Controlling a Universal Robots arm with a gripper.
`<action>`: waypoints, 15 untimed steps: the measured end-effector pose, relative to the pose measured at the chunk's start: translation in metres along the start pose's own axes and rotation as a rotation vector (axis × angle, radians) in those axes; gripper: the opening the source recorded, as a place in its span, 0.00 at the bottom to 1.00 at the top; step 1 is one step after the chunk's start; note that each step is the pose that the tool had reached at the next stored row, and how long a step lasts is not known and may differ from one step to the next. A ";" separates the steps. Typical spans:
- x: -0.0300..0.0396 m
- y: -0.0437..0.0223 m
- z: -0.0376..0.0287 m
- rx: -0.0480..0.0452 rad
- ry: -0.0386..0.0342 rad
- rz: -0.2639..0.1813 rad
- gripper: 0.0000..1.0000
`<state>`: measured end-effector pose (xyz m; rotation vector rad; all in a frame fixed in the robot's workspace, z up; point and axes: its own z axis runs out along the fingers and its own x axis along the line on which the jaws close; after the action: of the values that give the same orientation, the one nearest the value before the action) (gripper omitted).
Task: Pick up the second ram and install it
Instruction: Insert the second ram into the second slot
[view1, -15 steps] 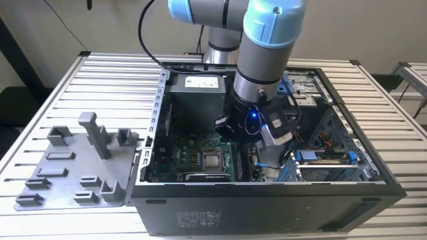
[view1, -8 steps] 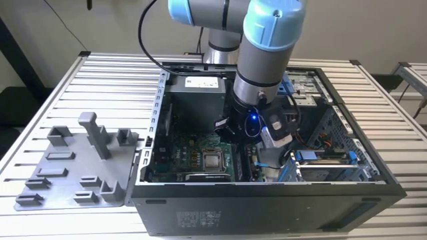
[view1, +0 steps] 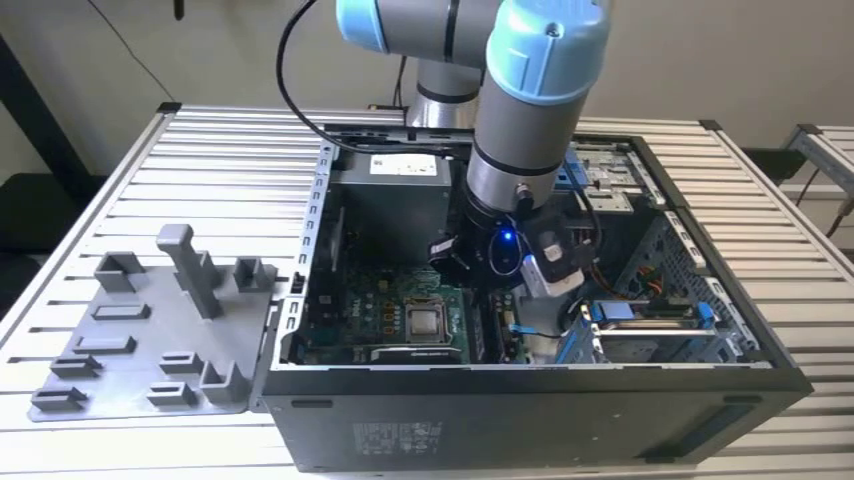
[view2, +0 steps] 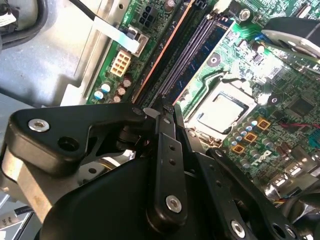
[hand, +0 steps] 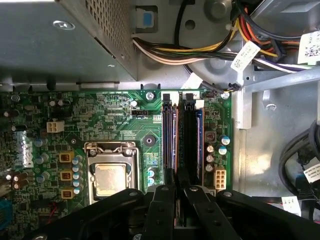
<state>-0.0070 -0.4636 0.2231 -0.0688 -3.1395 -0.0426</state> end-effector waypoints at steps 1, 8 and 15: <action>0.0000 0.0000 0.0000 0.0000 -0.0001 0.000 0.14; -0.0003 0.0001 -0.0020 0.0004 0.0002 -0.012 0.14; -0.0003 0.0001 -0.0025 -0.0096 0.0015 -0.043 0.14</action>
<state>-0.0068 -0.4636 0.2256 -0.0013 -3.1393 -0.0578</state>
